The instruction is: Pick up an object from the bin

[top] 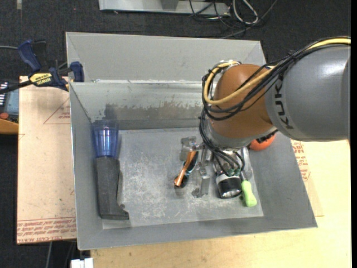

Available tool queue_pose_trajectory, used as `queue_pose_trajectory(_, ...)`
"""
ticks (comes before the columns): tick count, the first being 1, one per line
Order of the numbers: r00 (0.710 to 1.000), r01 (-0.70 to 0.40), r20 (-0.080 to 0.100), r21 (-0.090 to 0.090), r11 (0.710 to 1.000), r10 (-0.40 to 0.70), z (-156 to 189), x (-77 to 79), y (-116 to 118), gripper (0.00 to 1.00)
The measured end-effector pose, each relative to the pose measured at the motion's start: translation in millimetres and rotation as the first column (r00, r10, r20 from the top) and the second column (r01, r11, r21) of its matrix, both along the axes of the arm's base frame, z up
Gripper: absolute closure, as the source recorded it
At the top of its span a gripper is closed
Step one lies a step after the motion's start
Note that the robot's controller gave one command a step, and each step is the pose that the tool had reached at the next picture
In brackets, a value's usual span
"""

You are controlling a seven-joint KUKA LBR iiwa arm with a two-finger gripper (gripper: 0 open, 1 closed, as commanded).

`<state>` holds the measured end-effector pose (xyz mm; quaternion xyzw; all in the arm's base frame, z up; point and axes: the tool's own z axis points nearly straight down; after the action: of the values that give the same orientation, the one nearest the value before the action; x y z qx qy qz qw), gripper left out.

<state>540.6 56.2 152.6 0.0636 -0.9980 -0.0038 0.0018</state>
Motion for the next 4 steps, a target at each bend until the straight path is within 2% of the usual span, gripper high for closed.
queue_pose_trajectory(1,1.0,0.006,0.022,-0.004,1.0,-0.006,46,36.2,-8,0.0)
queue_pose_trajectory(2,1.0,-0.005,-0.006,-0.001,1.0,0.005,-4,4.0,-30,0.0)
queue_pose_trajectory(3,0.999,0.017,0.033,0.001,1.0,-0.017,0,119.3,-24,0.0)
queue_pose_trajectory(4,0.996,0.089,-0.002,0.001,0.996,-0.089,-46,-5.0,10,1.0)
